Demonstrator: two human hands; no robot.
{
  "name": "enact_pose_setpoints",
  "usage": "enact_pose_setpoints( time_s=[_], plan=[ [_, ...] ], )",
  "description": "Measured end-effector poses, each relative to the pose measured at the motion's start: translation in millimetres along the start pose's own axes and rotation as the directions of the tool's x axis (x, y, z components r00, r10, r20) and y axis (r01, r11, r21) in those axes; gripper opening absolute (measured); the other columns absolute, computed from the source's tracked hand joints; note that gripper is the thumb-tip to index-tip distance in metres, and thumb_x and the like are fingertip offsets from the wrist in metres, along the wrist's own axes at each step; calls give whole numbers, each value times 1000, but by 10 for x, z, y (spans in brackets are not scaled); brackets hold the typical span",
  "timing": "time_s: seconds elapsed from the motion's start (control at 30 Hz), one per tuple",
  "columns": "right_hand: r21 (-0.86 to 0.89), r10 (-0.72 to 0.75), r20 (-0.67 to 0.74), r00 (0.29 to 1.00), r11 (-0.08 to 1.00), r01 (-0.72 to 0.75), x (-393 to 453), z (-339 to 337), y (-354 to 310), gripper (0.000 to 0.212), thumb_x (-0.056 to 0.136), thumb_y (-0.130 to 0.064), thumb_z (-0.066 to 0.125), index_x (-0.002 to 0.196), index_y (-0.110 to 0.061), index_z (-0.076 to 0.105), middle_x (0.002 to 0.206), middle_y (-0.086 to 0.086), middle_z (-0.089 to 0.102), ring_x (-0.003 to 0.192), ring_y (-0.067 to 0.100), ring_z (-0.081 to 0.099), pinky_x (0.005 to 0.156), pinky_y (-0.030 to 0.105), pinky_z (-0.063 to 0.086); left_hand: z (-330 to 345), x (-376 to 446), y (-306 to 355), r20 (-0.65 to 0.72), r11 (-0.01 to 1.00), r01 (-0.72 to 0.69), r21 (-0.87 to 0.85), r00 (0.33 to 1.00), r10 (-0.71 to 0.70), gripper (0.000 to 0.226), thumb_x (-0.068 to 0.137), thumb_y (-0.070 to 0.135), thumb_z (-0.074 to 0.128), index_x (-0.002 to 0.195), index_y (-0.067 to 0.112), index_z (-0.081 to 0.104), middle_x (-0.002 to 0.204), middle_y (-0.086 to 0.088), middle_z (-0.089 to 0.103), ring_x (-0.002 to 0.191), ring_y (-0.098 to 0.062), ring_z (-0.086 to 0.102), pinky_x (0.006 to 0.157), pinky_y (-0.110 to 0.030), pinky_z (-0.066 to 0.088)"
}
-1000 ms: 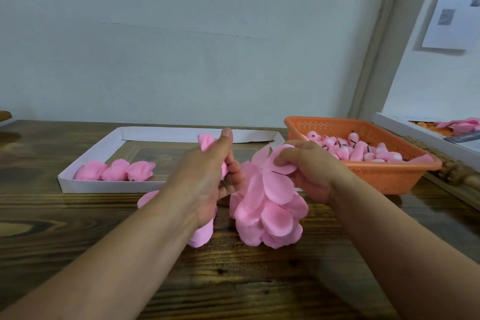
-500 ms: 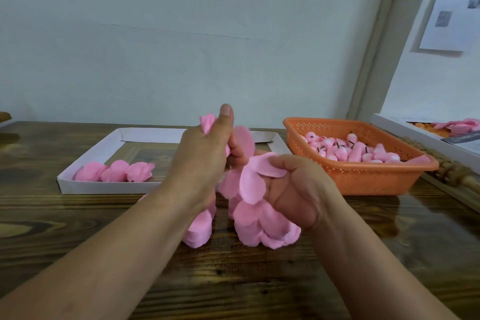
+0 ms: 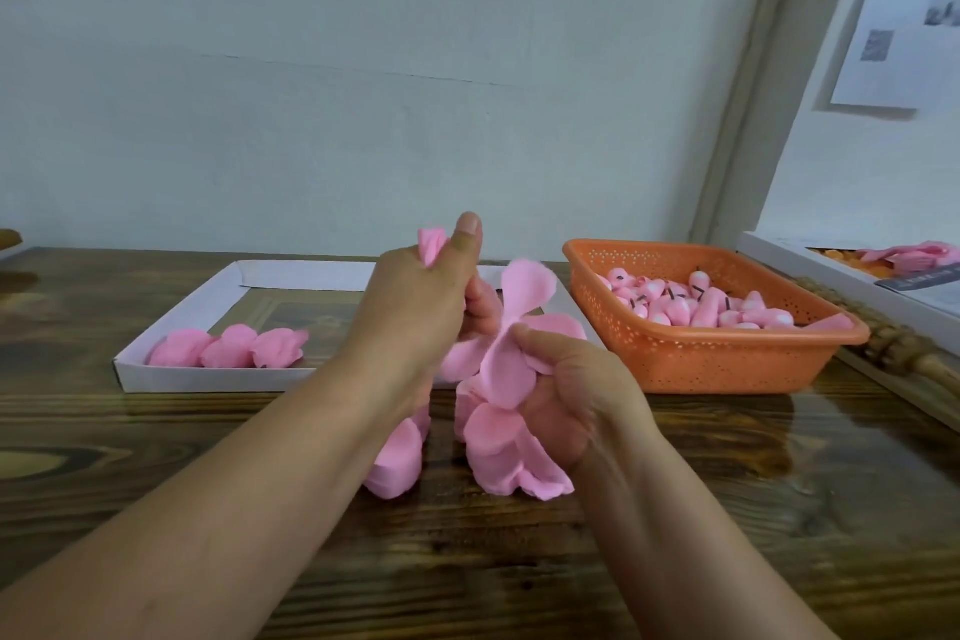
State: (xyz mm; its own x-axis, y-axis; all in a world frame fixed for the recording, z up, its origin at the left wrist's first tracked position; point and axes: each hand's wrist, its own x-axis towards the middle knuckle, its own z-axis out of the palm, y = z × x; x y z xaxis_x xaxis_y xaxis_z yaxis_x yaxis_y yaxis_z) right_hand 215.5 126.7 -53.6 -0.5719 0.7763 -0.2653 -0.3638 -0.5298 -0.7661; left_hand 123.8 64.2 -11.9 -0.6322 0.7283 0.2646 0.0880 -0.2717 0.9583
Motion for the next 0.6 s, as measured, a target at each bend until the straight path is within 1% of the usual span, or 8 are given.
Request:
enact_pose_setpoints(
  time_s=[0.07, 0.13, 0.17, 0.23, 0.33, 0.4, 0.5, 0.6],
  plan=[
    [-42, -21, -62, 998, 999, 18, 7, -11, 9, 31, 88, -5, 58, 118, 2, 53, 113, 33, 59, 100, 47, 60, 90, 65, 42, -5, 7, 20, 2, 997, -65, 30, 998, 65, 61, 95, 49, 46, 43, 17, 56, 45, 2, 61, 46, -9, 58, 52, -19, 51],
    [-53, -15, -85, 996, 999, 11, 11, -20, 31, 30, 89, -4, 56, 118, 3, 52, 112, 34, 59, 96, 47, 60, 92, 63, 41, 16, 2, 28, 26, 992, -115, 59, 993, 113, 65, 95, 51, 39, 42, 18, 55, 55, 5, 68, 52, -2, 60, 56, -14, 47],
    [-64, -2, -85, 996, 998, -4, 11, -20, 48, 30, 89, -5, 56, 117, 3, 52, 111, 32, 60, 96, 47, 59, 92, 59, 42, 29, -1, 28, 39, 990, -126, 65, 992, 124, 65, 96, 51, 37, 43, 18, 53, 60, 7, 70, 53, 2, 60, 52, -10, 44],
    [-108, 49, -80, 996, 993, -57, -1, -20, 86, 29, 88, -9, 57, 114, 1, 53, 101, 25, 60, 85, 41, 52, 79, 45, 36, 45, 8, 13, 78, 988, -128, 85, 989, 121, 65, 97, 52, 34, 44, 19, 52, 71, 11, 73, 60, 4, 62, 50, -9, 43],
    [-139, 116, -70, 991, 982, -125, -31, -27, 107, 31, 88, -14, 56, 115, 0, 52, 90, 24, 54, 81, 34, 38, 68, 36, 21, 28, 34, -48, 143, 986, -128, 109, 983, 111, 66, 96, 53, 33, 43, 22, 56, 84, 9, 75, 84, -17, 68, 65, -26, 48],
    [-146, 121, -51, 991, 981, -128, -50, -25, 95, 31, 88, -13, 56, 115, 1, 51, 92, 24, 56, 83, 34, 37, 65, 35, 22, 5, 41, -74, 186, 984, -128, 122, 977, 104, 63, 94, 54, 33, 45, 23, 58, 89, 6, 75, 87, -25, 68, 59, -28, 46],
    [-138, 100, -52, 994, 985, -106, -69, -17, 93, 25, 87, -8, 57, 110, -1, 52, 103, 30, 61, 83, 35, 42, 74, 43, 26, -33, 60, -100, 193, 973, -149, 173, 974, 115, 61, 93, 53, 35, 47, 22, 58, 89, 6, 75, 77, -16, 67, 45, -18, 42],
    [-130, 68, -36, 997, 989, -72, -88, -9, 123, 20, 87, -5, 58, 106, -7, 53, 115, 29, 61, 83, 35, 51, 76, 44, 32, -39, 103, -98, 184, 963, -185, 197, 972, 149, 59, 94, 52, 36, 48, 21, 56, 86, 6, 75, 80, -19, 67, 49, -18, 46]
  ],
)
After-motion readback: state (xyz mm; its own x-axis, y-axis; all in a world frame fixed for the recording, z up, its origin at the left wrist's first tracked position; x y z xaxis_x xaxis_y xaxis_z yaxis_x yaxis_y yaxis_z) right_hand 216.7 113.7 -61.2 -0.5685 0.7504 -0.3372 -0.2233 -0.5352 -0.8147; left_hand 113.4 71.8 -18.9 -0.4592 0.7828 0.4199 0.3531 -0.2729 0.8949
